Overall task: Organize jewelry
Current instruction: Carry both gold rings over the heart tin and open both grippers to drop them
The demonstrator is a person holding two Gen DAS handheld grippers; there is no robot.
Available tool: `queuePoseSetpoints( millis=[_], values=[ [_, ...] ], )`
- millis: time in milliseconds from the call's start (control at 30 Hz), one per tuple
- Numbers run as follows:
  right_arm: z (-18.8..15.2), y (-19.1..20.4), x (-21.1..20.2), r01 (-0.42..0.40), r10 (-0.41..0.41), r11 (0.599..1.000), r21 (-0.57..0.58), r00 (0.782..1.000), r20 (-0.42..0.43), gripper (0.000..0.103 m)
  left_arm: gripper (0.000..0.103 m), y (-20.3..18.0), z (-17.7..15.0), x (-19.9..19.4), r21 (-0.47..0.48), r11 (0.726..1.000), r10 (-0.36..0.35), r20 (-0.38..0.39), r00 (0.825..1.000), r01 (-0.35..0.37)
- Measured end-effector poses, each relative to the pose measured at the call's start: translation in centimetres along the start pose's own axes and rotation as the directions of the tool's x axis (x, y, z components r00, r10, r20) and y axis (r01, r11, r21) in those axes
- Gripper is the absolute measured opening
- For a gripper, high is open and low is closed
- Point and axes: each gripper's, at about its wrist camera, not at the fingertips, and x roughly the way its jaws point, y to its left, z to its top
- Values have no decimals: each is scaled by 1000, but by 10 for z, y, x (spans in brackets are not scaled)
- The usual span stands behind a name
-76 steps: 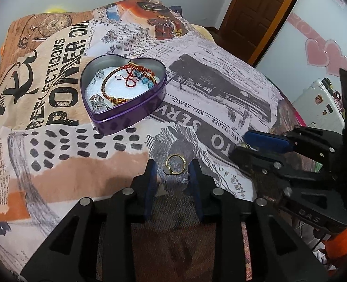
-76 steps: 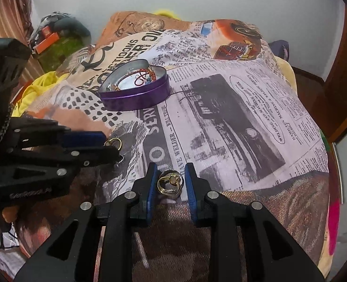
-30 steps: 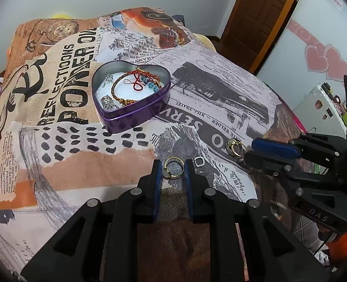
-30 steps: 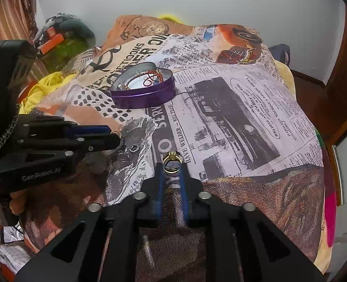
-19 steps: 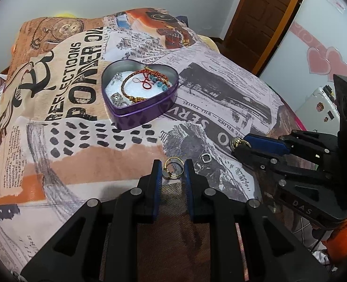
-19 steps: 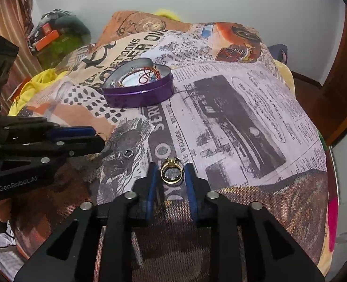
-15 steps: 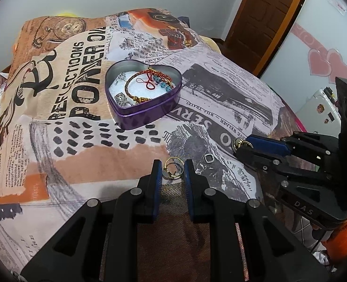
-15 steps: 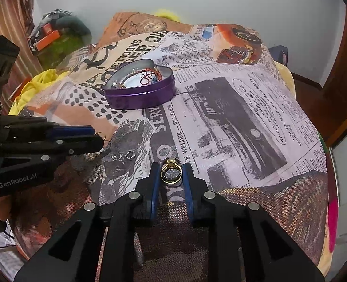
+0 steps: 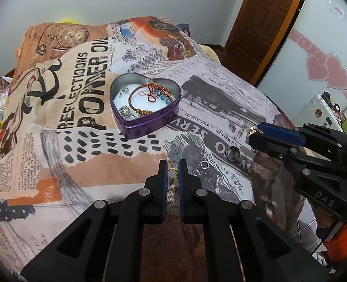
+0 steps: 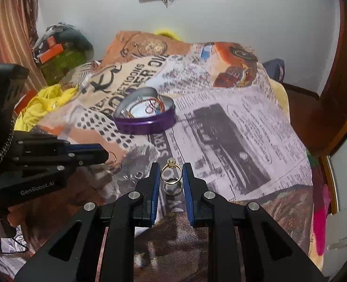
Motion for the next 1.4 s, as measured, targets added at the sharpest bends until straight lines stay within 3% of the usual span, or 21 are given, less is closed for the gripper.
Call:
queuePoseSetpoints(
  millis=[300,800,1100,1400],
  values=[
    [12,6,-4,-11,11,1000,-10,999,41,17,7,11,7,-16,-23,999,26,41,999,-25],
    [49,13,9,-27,31,999,-35,994,104,17,7,25,44,-32,-22,998,68,137,988,-65],
    [68,19,32,-50,55,997,-57,994,97,17,7,34,69,-26,-30,997,75,168,983,-71],
    [75,25,58,-76,79,995,-67,996,43,17,7,42,79,-5,-45,997,64,148,987,-58]
  ],
)
